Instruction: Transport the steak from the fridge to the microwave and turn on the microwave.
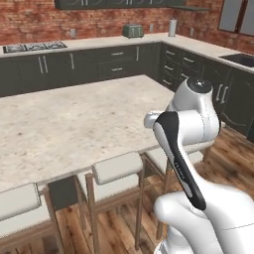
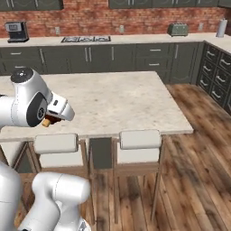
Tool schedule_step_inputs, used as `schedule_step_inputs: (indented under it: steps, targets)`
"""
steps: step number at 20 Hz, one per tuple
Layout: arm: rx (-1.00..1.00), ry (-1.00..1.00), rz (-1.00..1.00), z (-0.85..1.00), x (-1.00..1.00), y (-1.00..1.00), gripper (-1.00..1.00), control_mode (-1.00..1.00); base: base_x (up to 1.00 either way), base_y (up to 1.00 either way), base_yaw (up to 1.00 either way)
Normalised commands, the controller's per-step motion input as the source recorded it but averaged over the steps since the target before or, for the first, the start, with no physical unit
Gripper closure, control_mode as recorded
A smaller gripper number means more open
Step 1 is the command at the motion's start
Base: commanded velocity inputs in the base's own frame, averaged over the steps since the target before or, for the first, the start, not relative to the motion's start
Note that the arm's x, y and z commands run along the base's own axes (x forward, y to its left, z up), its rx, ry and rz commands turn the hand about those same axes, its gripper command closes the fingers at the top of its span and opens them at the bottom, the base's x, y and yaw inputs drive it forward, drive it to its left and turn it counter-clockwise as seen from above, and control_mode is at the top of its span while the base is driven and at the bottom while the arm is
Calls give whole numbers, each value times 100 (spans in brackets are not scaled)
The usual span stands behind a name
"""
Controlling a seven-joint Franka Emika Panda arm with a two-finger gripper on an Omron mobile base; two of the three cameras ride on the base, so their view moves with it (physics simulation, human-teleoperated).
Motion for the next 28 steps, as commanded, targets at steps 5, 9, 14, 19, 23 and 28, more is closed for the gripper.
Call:
schedule_step_inputs:
  steps: [5,9,14,19,23,28]
  targets:
    - [0,0,0,0,0,0,100,100,24,-71,10]
    - [0,0,0,0,0,0,100,100,26,-70,10]
    - [0,0,0,0,0,0,100,100,27,-69,10]
    - [0,0,0,0,0,0,100,100,28,-68,10]
    - [0,0,0,0,0,0,100,100,30,-68,10]
    - [0,0,0,0,0,0,100,100,32,-66,11]
